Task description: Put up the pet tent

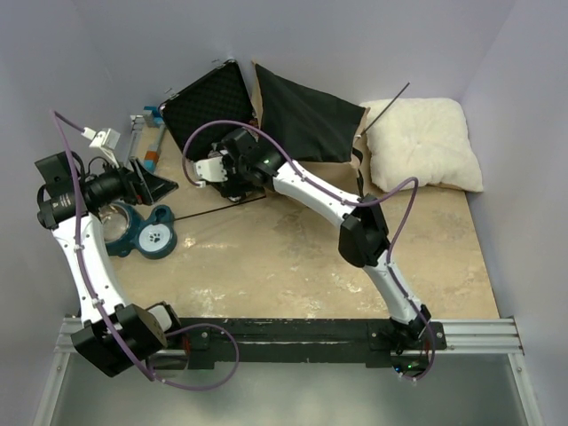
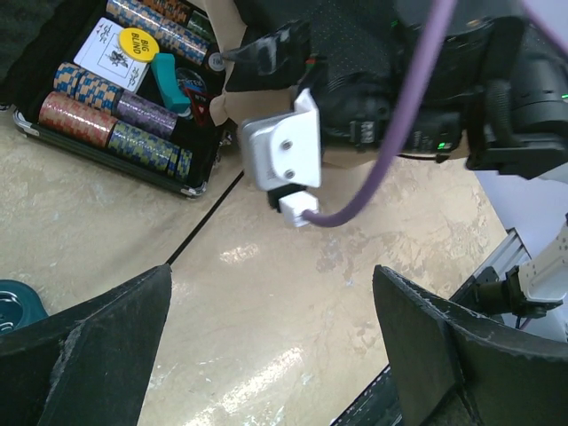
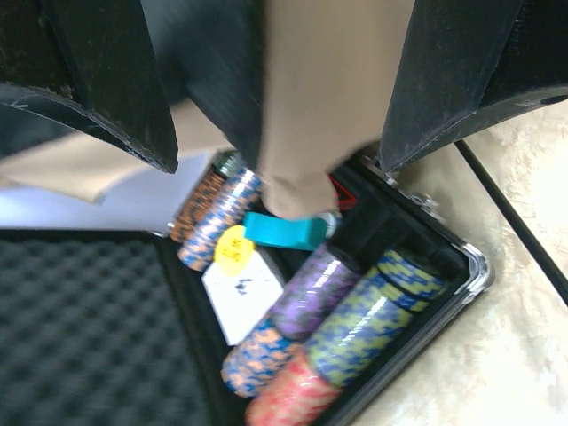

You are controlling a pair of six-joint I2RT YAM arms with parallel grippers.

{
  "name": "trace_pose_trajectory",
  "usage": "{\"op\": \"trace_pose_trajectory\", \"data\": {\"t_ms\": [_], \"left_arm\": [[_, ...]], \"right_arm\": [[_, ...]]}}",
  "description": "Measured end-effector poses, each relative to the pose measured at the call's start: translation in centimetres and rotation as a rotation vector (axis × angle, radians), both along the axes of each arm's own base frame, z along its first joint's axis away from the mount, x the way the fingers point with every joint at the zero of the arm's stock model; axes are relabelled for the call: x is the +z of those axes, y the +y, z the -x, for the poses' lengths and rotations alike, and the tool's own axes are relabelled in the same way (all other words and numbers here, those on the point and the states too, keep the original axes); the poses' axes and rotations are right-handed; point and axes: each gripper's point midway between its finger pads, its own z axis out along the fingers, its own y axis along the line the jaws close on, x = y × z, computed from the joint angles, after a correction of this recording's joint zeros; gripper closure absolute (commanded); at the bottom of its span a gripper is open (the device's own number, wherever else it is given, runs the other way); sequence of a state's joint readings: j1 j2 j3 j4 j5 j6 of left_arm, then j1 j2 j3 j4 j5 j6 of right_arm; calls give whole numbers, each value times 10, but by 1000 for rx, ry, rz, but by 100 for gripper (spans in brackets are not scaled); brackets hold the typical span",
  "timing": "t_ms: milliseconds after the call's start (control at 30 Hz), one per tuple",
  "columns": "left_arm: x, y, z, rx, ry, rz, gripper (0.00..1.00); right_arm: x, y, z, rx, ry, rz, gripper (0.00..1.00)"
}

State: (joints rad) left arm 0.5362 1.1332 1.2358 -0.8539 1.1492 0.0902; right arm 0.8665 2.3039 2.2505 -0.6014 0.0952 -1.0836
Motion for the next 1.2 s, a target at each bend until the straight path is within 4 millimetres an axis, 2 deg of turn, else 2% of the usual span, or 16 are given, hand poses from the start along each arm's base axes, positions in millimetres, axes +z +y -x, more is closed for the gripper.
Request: {"op": "trace_pose_trajectory", "data": {"t_ms": [33, 67, 200, 267, 300, 333, 467, 633, 767, 933, 1067, 1133, 1200], "left_arm": [[0, 1, -1, 2, 1, 3, 1], [0, 2, -1, 2, 2, 6, 1], [0, 6, -3, 11, 6, 14, 1], [0, 13, -4, 26, 5, 23, 1], [0, 17, -5, 36, 5, 28, 1], [0, 22, -5, 48, 7, 35, 1], [-3, 41, -11, 81, 20, 72, 2], [-2, 57, -25, 108, 22, 105, 1], [19, 65, -35, 127, -61, 88, 0], [49, 71, -44, 128, -178, 79, 0], [43, 69, -46, 116, -250, 121, 4], [34, 58, -41, 101, -271, 171, 9], [36, 42, -37, 56, -293, 215, 12]], "right_arm": [[-9, 1, -2, 6, 5, 16, 13], [-19, 1, -4, 11, 12, 32, 25], [-48, -1, -7, 27, 38, 90, 58], [-53, -5, -7, 32, 50, 109, 87], [-50, -6, -7, 34, 48, 106, 96], [-47, -7, -8, 33, 48, 100, 100], [-23, -17, -7, 19, 52, 50, 100], [44, -31, -8, -12, 38, -114, 100], [103, -44, -3, -16, 34, -273, 100], [164, -69, 7, -15, 40, -444, 100], [202, -88, 8, -28, 47, -573, 100], [219, -97, 8, -40, 63, -649, 100], [232, -103, 8, -46, 86, -716, 100]]}}
